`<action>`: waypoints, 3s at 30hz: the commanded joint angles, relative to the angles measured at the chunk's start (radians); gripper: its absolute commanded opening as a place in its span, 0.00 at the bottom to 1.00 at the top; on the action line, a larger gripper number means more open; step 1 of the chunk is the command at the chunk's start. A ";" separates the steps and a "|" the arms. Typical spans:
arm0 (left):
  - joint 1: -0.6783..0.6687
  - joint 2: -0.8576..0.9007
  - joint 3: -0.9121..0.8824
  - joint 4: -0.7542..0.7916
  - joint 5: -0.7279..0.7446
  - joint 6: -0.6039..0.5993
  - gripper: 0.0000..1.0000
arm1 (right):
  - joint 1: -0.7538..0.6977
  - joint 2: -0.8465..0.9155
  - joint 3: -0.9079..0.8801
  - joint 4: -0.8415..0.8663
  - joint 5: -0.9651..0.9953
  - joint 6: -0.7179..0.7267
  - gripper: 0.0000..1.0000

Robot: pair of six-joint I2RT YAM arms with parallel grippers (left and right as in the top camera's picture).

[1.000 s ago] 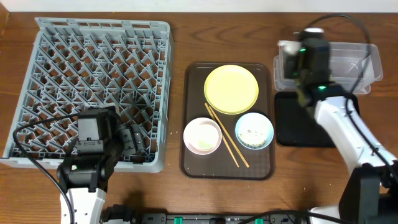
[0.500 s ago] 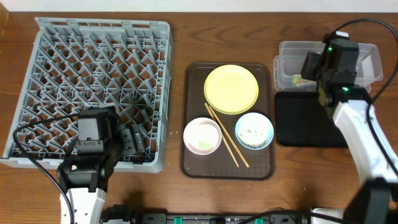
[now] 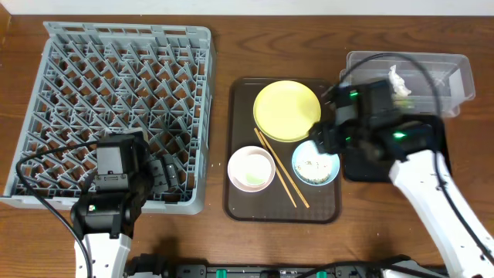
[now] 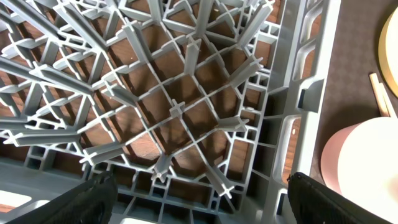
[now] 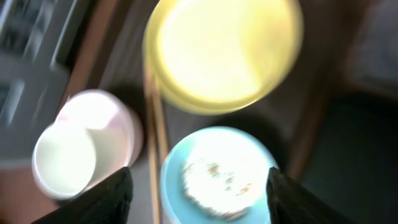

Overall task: Sort waste into correct bins and load items into the dishwasher
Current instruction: 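Grasp the rim of the light-blue bowl with the right gripper, then tip the light-blue bowl over the black tray to dump the rice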

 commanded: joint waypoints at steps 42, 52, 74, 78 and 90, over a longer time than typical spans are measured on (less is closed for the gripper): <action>0.005 -0.001 0.021 0.000 0.002 -0.006 0.89 | -0.034 0.134 0.066 -0.015 -0.082 0.140 0.01; 0.005 -0.001 0.021 0.000 0.003 -0.006 0.89 | -0.355 0.217 0.040 -0.029 -0.488 -0.029 0.01; 0.005 -0.001 0.021 0.000 0.003 -0.006 0.89 | -0.752 0.463 0.011 0.054 -1.158 -0.166 0.01; 0.005 -0.001 0.021 0.000 0.003 -0.006 0.89 | -0.803 0.463 0.011 0.063 -1.260 -0.165 0.01; 0.005 -0.001 0.021 0.000 0.003 -0.006 0.89 | -1.003 0.463 0.011 0.062 -1.321 0.016 0.01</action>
